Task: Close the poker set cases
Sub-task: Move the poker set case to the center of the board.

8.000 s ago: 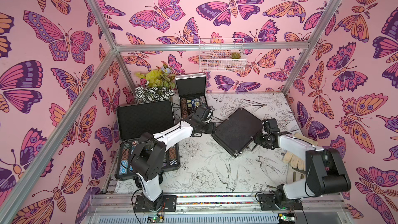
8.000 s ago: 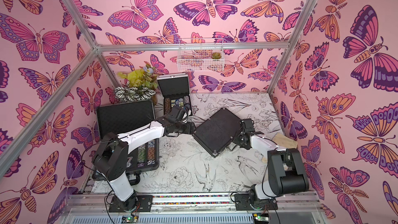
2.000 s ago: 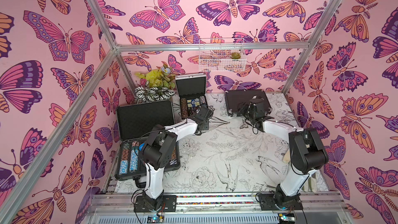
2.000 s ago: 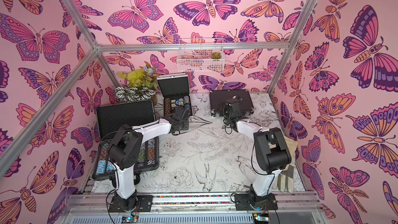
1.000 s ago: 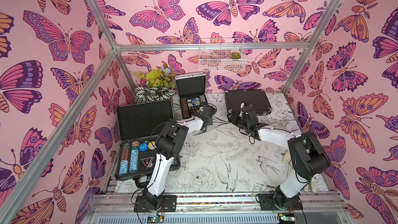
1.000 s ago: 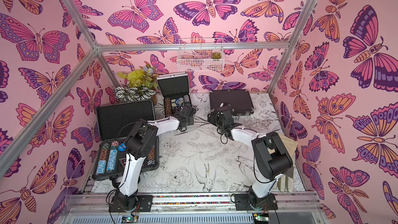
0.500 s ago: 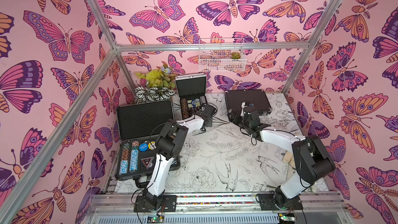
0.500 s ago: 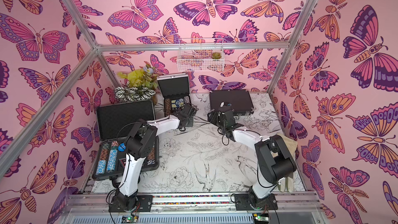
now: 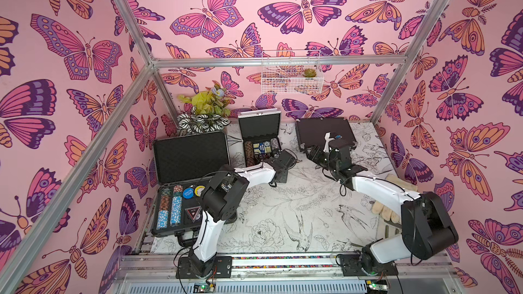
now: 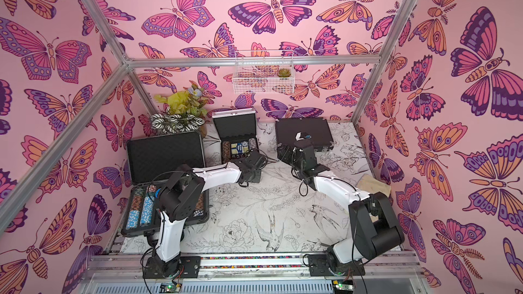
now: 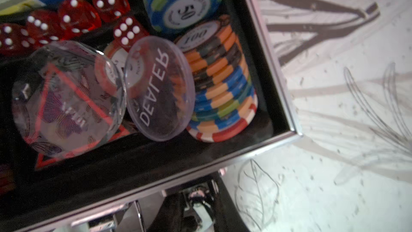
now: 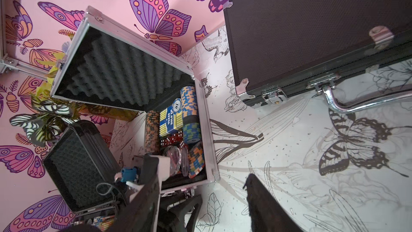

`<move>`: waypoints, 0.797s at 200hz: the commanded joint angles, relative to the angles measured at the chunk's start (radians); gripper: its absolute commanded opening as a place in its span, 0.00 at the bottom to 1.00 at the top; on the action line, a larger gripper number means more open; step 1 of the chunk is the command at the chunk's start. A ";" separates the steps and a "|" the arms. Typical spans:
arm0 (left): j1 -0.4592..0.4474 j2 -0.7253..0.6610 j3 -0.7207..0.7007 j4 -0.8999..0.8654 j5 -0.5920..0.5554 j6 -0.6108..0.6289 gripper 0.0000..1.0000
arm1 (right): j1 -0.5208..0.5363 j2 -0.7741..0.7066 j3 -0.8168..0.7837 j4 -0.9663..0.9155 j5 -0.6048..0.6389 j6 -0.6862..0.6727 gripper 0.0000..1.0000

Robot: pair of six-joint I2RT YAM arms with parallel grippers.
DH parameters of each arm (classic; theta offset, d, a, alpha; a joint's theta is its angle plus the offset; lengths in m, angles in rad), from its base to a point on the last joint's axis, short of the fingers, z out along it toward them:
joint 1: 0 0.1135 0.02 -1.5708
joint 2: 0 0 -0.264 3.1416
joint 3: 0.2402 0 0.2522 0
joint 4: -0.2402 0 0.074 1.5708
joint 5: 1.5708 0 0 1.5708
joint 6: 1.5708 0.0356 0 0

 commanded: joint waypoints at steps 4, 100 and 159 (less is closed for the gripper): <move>-0.082 -0.038 -0.057 -0.113 0.102 -0.057 0.24 | -0.007 -0.046 -0.031 -0.063 0.047 -0.020 0.64; -0.309 -0.022 -0.028 -0.148 0.093 -0.286 0.26 | -0.074 -0.199 -0.100 -0.157 0.134 -0.005 0.67; -0.377 0.012 0.024 -0.149 0.126 -0.324 0.33 | -0.095 -0.229 -0.113 -0.188 0.141 -0.016 0.67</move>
